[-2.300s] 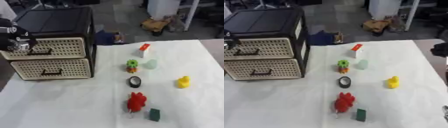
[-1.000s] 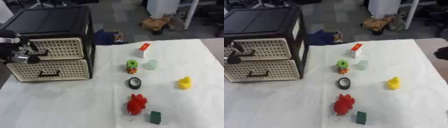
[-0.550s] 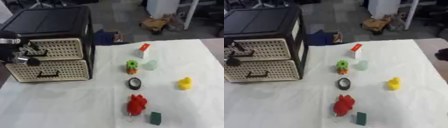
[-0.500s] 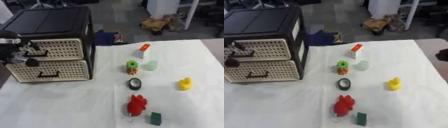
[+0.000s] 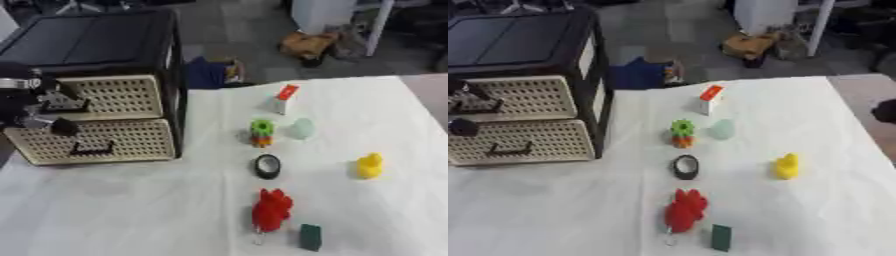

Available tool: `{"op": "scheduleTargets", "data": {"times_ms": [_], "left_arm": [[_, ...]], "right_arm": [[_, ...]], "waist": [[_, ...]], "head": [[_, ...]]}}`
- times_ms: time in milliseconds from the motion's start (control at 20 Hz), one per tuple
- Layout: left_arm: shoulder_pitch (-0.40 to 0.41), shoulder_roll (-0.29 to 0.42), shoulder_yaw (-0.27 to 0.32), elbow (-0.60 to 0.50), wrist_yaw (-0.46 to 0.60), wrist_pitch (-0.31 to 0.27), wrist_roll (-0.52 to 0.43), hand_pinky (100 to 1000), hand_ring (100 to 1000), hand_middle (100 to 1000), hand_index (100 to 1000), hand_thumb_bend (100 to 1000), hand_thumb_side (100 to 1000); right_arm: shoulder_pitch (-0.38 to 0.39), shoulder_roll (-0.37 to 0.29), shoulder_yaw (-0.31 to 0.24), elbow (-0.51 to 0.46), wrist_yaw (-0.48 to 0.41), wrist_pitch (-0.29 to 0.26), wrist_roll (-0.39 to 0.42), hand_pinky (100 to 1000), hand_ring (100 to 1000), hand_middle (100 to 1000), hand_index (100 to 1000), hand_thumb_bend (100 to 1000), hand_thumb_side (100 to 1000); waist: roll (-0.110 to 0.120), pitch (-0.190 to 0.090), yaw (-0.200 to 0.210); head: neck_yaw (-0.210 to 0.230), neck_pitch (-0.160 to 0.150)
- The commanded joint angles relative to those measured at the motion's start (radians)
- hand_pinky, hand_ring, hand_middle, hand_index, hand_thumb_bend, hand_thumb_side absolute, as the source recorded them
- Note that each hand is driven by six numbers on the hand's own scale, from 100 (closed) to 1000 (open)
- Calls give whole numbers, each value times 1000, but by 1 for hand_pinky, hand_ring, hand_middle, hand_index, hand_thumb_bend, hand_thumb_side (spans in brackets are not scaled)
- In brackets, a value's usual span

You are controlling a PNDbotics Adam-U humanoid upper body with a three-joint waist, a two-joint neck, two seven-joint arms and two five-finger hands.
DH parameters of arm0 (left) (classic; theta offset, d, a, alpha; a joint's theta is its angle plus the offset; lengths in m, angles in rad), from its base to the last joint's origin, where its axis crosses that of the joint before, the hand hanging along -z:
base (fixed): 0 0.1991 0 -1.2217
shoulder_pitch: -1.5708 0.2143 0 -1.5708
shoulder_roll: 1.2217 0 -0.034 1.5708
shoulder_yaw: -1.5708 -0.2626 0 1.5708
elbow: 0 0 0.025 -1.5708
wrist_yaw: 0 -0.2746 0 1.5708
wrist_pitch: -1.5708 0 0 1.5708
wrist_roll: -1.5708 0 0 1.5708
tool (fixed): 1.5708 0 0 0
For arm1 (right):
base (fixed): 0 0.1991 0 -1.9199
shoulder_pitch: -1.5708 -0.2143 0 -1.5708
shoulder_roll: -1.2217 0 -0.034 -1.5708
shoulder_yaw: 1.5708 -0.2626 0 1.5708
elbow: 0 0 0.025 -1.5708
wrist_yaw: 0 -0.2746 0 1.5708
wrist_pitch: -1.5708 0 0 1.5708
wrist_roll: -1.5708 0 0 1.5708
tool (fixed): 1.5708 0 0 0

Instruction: Pick up objects from table and place into drawer.

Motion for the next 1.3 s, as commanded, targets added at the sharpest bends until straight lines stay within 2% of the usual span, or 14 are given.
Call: {"op": "scheduleTargets", "data": {"times_ms": [50, 600, 1100, 1300], "left_arm": [[-14, 21, 15, -2, -22, -8, -5, 100, 100, 100, 948, 819, 1000], [-6, 24, 16, 7, -95, -8, 6, 100, 100, 100, 933, 805, 1000], [-1, 20, 12, 12, -107, -12, 1, 100, 100, 100, 898, 787, 1000], [5, 19, 11, 15, -101, -13, 0, 100, 100, 100, 843, 761, 1000]], "right_arm": [[-8, -13, -9, -16, 7, -2, 3, 653, 615, 566, 912, 198, 804], [-7, -8, -10, -16, 10, -1, 6, 653, 615, 565, 913, 204, 799], [-5, -4, -13, -16, 8, 0, 5, 654, 616, 565, 913, 201, 793], [-4, -2, -15, -16, 8, 0, 3, 654, 616, 565, 914, 200, 791]], "waist": [[-2, -15, -3], [-1, -10, -7], [-2, -14, -7], [-3, -15, -8]], "head": [[6, -13], [6, -17], [5, -17], [3, -16]]}}
